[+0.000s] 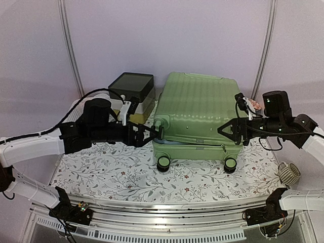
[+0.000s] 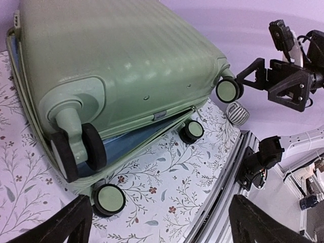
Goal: Open, take out, and arrange the luggage
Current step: Adjust the luggage at the center of the board, then pick up the wheels of luggage from the luggage.
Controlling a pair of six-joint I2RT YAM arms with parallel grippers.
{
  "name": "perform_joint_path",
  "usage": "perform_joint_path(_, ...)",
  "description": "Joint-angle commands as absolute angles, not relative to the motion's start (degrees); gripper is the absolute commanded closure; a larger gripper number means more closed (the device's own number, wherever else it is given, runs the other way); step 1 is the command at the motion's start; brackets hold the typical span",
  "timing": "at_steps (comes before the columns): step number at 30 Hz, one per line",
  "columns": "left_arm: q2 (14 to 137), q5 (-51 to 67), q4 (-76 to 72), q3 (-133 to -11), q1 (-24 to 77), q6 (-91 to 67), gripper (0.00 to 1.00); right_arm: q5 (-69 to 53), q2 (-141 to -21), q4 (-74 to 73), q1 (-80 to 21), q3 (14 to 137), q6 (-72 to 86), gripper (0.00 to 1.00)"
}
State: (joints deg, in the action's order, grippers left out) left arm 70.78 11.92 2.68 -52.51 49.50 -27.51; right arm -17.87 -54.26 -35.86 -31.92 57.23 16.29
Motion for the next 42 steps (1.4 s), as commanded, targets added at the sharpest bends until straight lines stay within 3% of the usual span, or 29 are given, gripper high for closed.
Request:
perform_joint_path(1, 71.81, 7.00, 4.07, -52.19, 52.06, -28.74, 0.03, -5.03, -51.37, -39.15, -31.99, 57.81, 19.70, 0.01)
perform_joint_path(5, 75.52, 1.42, 8.01, -54.27, 52.47, -29.80, 0.02, 7.77, -50.51, -43.72, -31.99, 59.22, 22.75, 0.01)
perform_joint_path(12, 83.40, -8.15, 10.42, -58.57, 52.47, -30.11, 0.02, 19.59, -53.84, -51.34, -32.00, 60.44, 28.11, 0.01)
perform_joint_path(26, 97.76, -14.77, 8.42, -70.76, 52.38, -24.34, 0.04, 17.37, -57.15, -46.77, -32.03, 56.45, 30.16, 0.01)
perform_joint_path(31, 101.04, -16.84, 8.54, -74.02, 52.39, -22.35, 0.15, 16.48, -56.78, -45.42, -32.04, 55.87, 29.74, 0.01)
perform_joint_path(39, 101.37, -18.29, 11.32, -77.53, 52.62, -19.12, 0.55, 15.11, -56.78, -44.39, -32.02, 54.43, 29.43, 0.01)
perform_joint_path(42, 99.17, -17.54, 13.18, -78.70, 53.12, -16.19, 0.63, 15.13, -56.61, -44.08, -32.04, 54.32, 29.27, 0.01)
